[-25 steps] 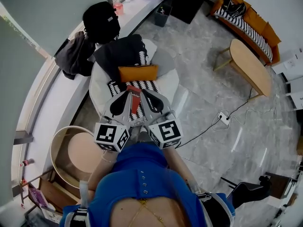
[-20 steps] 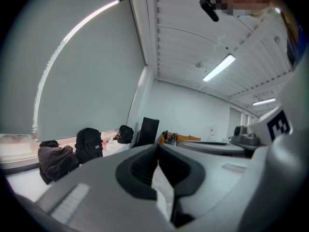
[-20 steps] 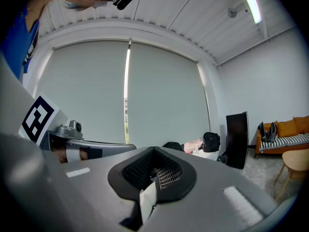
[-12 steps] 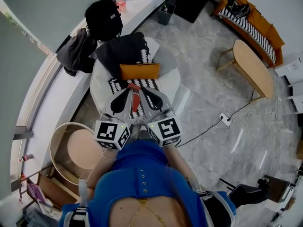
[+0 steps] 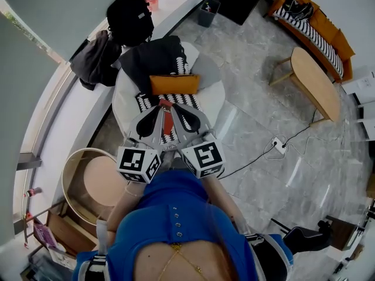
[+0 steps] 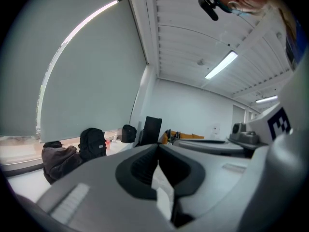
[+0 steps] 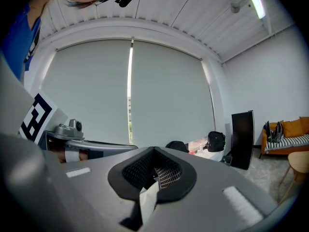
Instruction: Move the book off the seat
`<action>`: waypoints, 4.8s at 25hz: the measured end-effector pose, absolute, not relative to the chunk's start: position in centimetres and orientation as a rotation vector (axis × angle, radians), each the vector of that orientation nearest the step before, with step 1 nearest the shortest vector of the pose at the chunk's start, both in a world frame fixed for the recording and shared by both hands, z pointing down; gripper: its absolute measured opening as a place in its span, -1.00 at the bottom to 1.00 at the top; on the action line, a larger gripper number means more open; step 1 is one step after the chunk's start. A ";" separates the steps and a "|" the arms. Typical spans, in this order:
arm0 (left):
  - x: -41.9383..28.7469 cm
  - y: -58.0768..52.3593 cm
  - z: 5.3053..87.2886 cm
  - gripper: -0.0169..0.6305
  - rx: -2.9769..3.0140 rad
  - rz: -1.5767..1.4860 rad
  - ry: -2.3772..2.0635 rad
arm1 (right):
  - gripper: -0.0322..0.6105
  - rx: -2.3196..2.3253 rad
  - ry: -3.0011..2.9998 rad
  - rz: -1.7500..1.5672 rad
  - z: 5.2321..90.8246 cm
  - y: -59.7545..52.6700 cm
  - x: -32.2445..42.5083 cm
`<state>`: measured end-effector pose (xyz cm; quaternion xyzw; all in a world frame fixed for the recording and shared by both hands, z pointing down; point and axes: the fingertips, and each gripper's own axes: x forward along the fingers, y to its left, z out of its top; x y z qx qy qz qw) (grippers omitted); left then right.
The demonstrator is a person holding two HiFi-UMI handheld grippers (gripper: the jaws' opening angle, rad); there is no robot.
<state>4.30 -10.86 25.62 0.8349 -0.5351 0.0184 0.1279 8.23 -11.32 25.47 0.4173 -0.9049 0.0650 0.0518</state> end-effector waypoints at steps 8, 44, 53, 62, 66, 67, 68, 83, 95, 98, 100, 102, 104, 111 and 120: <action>3.3 -11.9 27.2 -0.94 2.397 0.101 -1.543 | -0.90 1.234 -2.709 0.210 27.3 -12.3 7.3; -5.7 -22.1 100.0 -0.59 1.884 0.871 -1.180 | -0.42 0.899 -1.953 1.122 101.0 -18.6 10.3; -6.1 -22.0 110.8 -0.26 1.881 0.908 -1.028 | -0.21 0.883 -1.914 1.482 113.0 -17.9 9.6; -4.6 -21.1 112.9 -0.31 1.864 0.847 -0.913 | -0.36 0.887 -1.976 1.567 115.7 -18.7 8.0; -3.2 -19.2 109.9 -0.33 1.775 0.843 -0.924 | -0.38 0.902 -1.933 1.519 112.2 -18.0 9.5; -2.8 -18.9 108.5 -0.33 1.766 0.833 -0.931 | -0.38 0.887 -1.930 1.502 110.6 -17.9 10.0; -2.3 -18.7 106.9 -0.33 1.761 0.827 -0.935 | -0.38 0.871 -1.927 1.481 109.0 -17.8 10.4; 3.0 -15.6 72.6 -0.36 1.759 0.761 -0.981 | -0.38 0.805 -1.871 1.314 73.7 -16.3 15.8; 4.0 -14.5 49.8 -0.35 1.881 0.547 -1.161 | -0.38 0.884 -2.044 1.005 50.0 -16.6 16.7; 3.9 -13.8 46.7 -0.36 1.921 0.536 -1.192 | -0.38 0.911 -2.079 0.966 46.9 -15.8 16.6; 3.9 -13.4 44.9 -0.36 1.950 0.517 -1.200 | -0.38 0.935 -2.105 0.942 45.0 -15.3 16.5; 3.6 -12.7 43.3 -0.36 1.974 0.502 -1.210 | -0.38 0.950 -2.128 0.924 43.5 -14.5 16.3; 3.3 -12.1 41.9 -0.36 1.997 0.495 -1.224 | -0.38 0.958 -2.153 0.895 42.1 -13.9 16.1; 3.4 -11.4 39.1 -0.36 2.050 0.459 -1.250 | -0.37 0.993 -2.190 0.808 39.2 -13.3 16.2; 3.5 -10.9 38.4 -0.36 2.060 0.453 -1.275 | -0.37 1.006 -2.199 0.823 38.8 -12.7 16.4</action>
